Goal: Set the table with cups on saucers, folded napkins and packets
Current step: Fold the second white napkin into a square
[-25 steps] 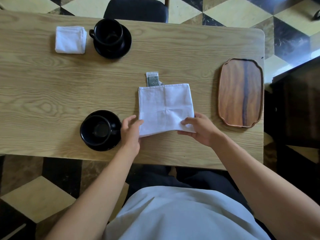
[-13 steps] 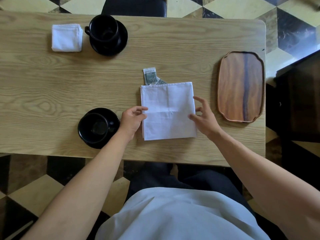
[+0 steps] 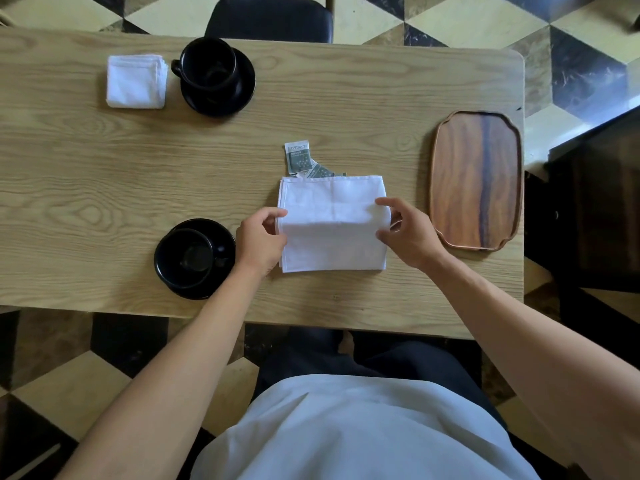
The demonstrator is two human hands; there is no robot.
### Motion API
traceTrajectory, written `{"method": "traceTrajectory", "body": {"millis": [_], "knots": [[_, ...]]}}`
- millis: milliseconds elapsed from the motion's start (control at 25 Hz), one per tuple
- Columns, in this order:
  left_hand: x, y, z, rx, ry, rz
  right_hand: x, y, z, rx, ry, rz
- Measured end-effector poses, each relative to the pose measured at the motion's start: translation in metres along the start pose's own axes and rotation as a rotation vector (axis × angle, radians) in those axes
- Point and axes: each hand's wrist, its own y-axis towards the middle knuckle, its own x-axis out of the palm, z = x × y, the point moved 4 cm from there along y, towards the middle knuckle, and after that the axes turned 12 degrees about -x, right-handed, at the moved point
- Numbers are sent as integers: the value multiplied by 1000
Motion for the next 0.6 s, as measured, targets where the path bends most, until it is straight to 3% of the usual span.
{"method": "traceTrajectory", "body": {"millis": [120,240,360,440,600], "knots": [[-9,-10,19,190,144,111,-8,-4,-11,-62,-40,77],[-16,-25,37,466,319,249,-20,-12,-26,-250,-138,174],[-27,-40,52,618,326,320,-36,-19,-41,-364,-171,249],[-36,-42,57,586,202,195,-45,-20,-42,-311,-76,258],[-30,-26,52,131,-254,-276,-42,-13,-39,-5,484,160]]}}
